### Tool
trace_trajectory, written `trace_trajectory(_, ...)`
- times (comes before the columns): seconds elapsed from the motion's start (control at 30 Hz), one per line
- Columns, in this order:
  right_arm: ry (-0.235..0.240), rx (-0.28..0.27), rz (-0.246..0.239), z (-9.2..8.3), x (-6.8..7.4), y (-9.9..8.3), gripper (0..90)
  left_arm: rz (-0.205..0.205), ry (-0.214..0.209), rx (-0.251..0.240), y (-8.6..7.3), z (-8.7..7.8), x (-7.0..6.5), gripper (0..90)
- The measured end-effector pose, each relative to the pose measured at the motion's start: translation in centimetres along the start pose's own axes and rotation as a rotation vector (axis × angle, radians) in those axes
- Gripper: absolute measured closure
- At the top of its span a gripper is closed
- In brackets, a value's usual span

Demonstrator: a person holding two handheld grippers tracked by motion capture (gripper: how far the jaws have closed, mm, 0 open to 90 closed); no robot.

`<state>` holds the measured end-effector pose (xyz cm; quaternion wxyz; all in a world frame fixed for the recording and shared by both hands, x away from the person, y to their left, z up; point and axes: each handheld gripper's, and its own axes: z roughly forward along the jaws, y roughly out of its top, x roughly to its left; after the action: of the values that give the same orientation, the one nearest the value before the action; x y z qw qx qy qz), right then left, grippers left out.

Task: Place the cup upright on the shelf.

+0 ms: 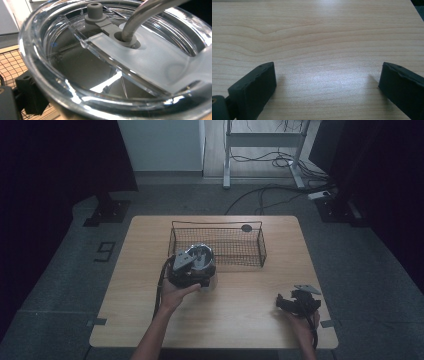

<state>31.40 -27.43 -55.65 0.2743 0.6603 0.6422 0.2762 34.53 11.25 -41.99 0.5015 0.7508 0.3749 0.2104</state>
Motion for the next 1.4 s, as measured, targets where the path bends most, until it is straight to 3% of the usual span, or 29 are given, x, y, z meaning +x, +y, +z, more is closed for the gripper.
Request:
trace_trajectory(0.2, 0.000, 0.001, -0.001, 0.0, 0.0, 0.0, 1.0, 0.004, 0.011, 0.003, 0.3, 0.1, 0.2, 3.8)
trace_trajectory(0.33, 0.000, 0.001, -0.001, 0.0, 0.0, 0.0, 1.0, -0.012, -0.004, -0.003, 0.6, 0.1, 0.4, 3.8)
trace_trajectory(0.57, 0.000, 0.000, -0.002, 0.0, 0.0, 0.0, 0.9, -0.019, 0.021, -0.005, 0.9, 0.5, 0.6, 3.8)
trace_trajectory(0.77, 0.000, 0.000, -0.002, 0.0, 0.0, 0.0, 0.9, -0.019, 0.017, -0.004, 1.2, 0.7, 0.7, 3.8)
trace_trajectory(0.9, -0.001, 0.000, -0.002, 0.0, 0.0, 0.0, 1.1, -0.038, -0.008, -0.004, 1.5, 0.8, 1.0, 3.8)
trace_trajectory(1.03, -0.001, -0.001, -0.002, 0.0, 0.0, 0.0, 1.1, -0.021, 0.006, -0.007, 2.2, 0.9, 1.1, 3.8)
trace_trajectory(1.4, 0.000, 0.001, -0.003, 0.0, 0.0, 0.0, 1.1, -0.028, 0.013, -0.005, 2.3, 1.3, 1.2, 3.8)
